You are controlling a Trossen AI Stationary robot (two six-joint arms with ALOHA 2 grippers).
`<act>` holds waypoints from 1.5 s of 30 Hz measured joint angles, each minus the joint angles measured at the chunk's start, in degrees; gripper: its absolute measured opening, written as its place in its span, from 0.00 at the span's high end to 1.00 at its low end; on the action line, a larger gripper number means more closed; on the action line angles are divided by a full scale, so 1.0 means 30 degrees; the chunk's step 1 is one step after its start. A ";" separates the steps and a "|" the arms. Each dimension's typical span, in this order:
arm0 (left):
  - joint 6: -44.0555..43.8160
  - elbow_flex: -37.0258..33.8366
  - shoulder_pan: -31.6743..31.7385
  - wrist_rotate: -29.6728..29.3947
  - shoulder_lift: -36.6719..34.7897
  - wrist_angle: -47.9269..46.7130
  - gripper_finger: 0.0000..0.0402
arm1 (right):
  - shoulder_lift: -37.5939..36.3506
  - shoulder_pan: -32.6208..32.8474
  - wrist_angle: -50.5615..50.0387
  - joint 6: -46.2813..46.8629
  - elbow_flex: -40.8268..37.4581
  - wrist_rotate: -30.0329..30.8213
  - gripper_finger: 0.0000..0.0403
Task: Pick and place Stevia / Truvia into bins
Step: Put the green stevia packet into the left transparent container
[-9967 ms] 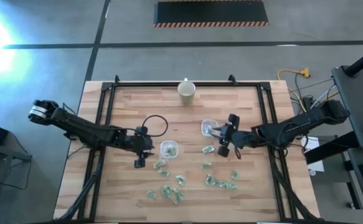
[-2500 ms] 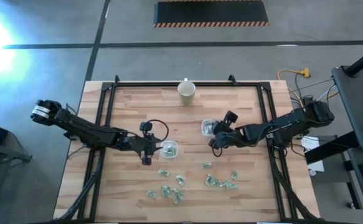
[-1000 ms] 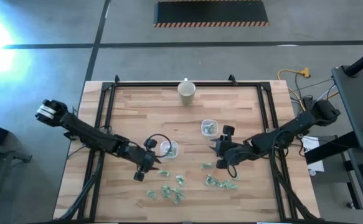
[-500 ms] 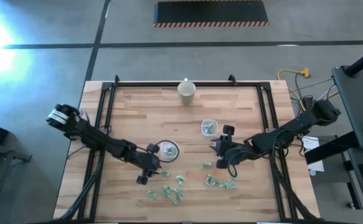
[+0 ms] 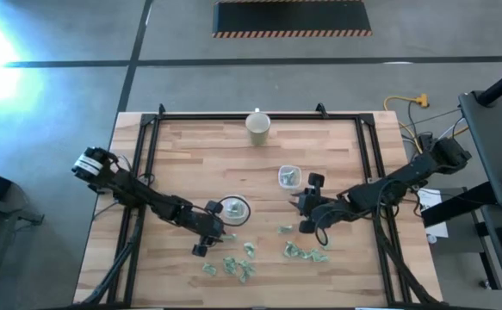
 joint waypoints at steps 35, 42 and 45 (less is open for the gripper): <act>0.1716 -0.0029 -0.0102 -0.5873 -0.6198 -0.2753 1.00 | 0.0000 0.0000 -0.0144 0.0022 -0.0024 0.0000 0.82; 0.2149 -0.0066 0.0517 -0.7405 -0.5652 -0.2799 1.00 | 0.0000 0.0000 -0.0131 0.0029 -0.0029 0.0000 0.81; 0.2127 -0.0044 0.0823 -0.7417 -0.5059 -0.2737 1.00 | 0.0000 0.0000 -0.0127 0.0023 -0.0029 -0.0001 0.82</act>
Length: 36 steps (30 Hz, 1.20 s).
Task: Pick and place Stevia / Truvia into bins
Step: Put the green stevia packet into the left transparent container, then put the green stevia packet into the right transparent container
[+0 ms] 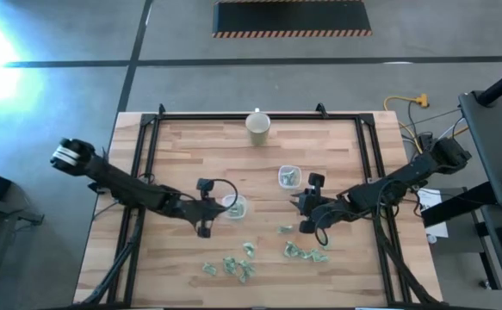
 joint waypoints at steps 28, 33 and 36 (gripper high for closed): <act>0.1605 0.0629 0.0444 -0.0404 -0.0180 0.0024 0.71 | 0.0000 -0.0007 0.0021 0.1589 -0.0011 -0.2539 0.82; 0.1625 0.0518 0.0444 -0.0496 -0.0929 0.0034 0.71 | 0.0272 -0.0007 0.0646 0.3153 -0.0320 -0.5159 0.80; 0.1633 0.0445 0.0444 -0.0496 -0.1204 -0.0115 0.71 | 0.0880 -0.0007 0.1645 0.2999 -0.0393 -0.6646 0.78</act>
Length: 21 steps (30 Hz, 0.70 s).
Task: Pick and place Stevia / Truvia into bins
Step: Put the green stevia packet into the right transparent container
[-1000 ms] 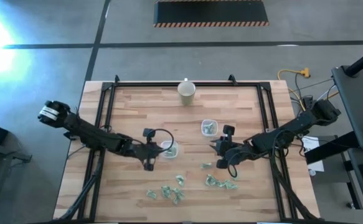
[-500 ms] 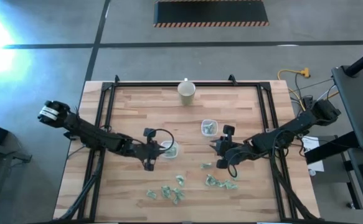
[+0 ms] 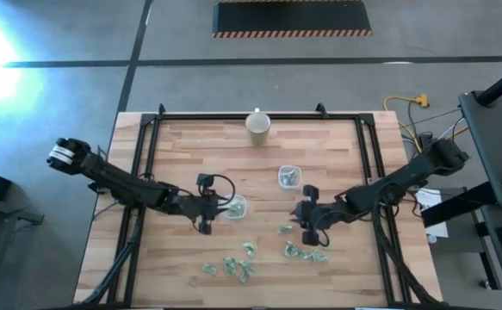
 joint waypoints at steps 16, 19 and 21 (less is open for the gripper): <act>-0.0052 -0.0015 -0.0015 0.0005 -0.0274 -0.0417 0.71 | 0.3894 -0.0007 0.2206 0.0284 0.0000 -0.1891 0.76; -0.0052 -0.0015 -0.0015 0.0005 -0.0274 -0.0391 0.71 | 0.4420 -0.0007 0.2571 0.0132 0.0022 -0.1891 0.75; -0.0052 -0.0022 -0.0015 0.0008 -0.0274 -0.0388 0.71 | 0.4737 -0.0007 0.2641 0.0144 0.0095 -0.1889 0.75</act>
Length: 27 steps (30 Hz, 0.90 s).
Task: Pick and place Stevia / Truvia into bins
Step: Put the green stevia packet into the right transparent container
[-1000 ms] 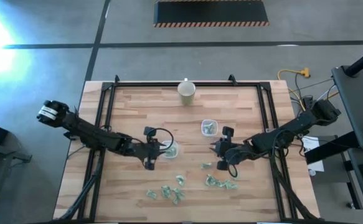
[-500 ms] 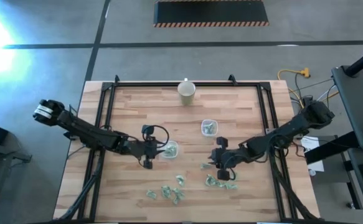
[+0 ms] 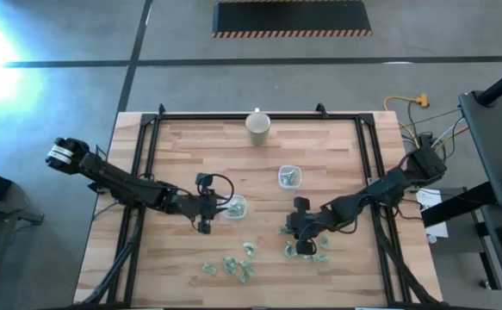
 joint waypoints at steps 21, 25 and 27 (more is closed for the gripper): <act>-0.0022 0.0000 -0.0007 0.0004 0.0000 0.0015 0.71 | 0.0889 -0.0051 0.0664 -0.0325 0.0043 0.1229 0.90; -0.0022 0.0000 -0.0007 0.0004 0.0000 0.0011 0.71 | 0.0889 -0.0036 0.0571 -0.0335 0.0043 0.1229 0.95; -0.0022 0.0000 -0.0007 0.0004 0.0000 0.0015 0.71 | 0.0889 -0.0036 0.0433 -0.0328 0.0043 0.1229 0.97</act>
